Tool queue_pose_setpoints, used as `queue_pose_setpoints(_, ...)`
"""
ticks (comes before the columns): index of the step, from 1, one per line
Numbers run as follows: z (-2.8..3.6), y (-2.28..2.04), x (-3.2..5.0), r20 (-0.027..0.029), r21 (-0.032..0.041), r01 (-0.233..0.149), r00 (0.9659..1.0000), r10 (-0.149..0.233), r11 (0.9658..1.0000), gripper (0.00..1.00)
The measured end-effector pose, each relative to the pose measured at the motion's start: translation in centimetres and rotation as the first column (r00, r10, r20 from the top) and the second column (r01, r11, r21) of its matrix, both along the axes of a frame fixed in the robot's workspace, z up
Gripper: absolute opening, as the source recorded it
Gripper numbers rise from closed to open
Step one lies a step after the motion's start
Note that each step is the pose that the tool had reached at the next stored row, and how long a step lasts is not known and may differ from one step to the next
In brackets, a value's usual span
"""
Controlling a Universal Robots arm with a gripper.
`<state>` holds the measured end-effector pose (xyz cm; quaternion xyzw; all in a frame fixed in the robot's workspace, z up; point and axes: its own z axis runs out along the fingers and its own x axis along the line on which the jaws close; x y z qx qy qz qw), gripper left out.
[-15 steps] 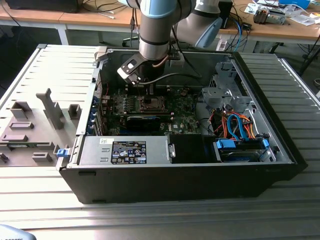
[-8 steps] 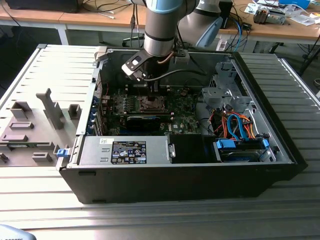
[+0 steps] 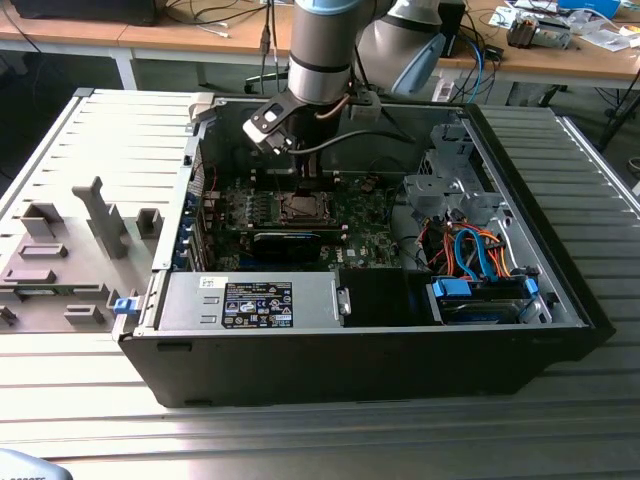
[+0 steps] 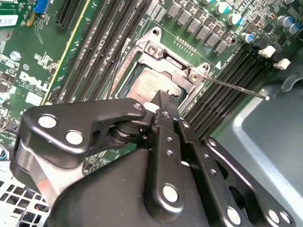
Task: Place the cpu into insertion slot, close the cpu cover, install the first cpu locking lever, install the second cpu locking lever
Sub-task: 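Close the cpu cover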
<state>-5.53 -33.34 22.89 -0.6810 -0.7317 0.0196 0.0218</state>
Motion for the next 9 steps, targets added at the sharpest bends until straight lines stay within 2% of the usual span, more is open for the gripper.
queue_pose_setpoints(9, 0.1, 0.0, 0.0, -0.0001, -0.0003, 0.0, 1.0, 0.0, 1.0, 0.11)
